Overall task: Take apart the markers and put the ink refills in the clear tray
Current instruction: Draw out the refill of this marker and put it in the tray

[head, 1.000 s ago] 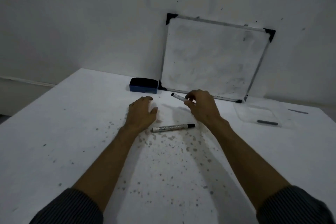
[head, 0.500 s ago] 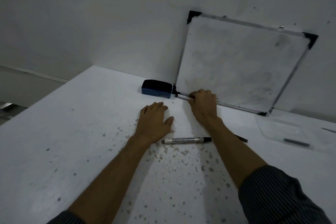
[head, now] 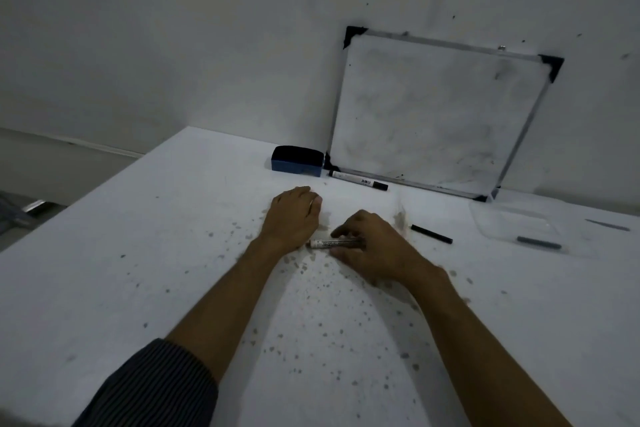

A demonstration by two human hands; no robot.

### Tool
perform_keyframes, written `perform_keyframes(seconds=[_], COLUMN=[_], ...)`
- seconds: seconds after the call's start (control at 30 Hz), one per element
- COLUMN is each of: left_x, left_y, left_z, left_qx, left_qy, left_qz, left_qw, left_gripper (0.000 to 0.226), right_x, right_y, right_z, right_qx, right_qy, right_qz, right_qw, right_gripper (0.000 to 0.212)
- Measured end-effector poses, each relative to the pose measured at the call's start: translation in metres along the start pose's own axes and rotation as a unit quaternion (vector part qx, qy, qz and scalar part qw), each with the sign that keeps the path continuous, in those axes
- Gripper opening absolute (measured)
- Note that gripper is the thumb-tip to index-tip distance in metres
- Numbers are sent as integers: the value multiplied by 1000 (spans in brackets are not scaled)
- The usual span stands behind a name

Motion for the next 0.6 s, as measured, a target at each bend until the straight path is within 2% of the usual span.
perform_keyframes(seconds=[0.07,0.13,0.27,0.37,0.47,0.53,0.6], left_x=[5,11,28,39,48,58,67], left_y=[5,9,12,13,-3,-19,-27], left_z=[3,5,-6,-52,-87,-97,-99], left_qx=[39,72,212,331,403,458,471], left_qy=[29,57,135,84,117,176,185], left_qz=[-4,-13,-40,-34,22,53,59], left_qw=[999,996,967,939,908,870,861], left_gripper=[43,43,40,35,42,44,40], right_x=[8,19,41,58,68,74,82], right_y=[6,17,49,49,49,47,42], right_z=[2,-2,-21,-23,-21,-25,-32], right_qx=[11,6,-110,-296,-442,-445,-414], right_qy=[-14,-49,-169,-252,-296,-299,-297], right_qz=[-8,-30,-117,-121,-132,-144,-147], right_qw=[1000,998,972,913,837,832,848], right_gripper=[30,27,26,23,26,30,33])
Point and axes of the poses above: each hand's wrist, its own x-axis away from the middle knuckle, its own y-axis out of the back of the hand, z = x × y, the point moved 10 cm from there along -x, towards the middle knuckle, and after that the axes turned 13 degrees about -z, right-handed, at the moved point
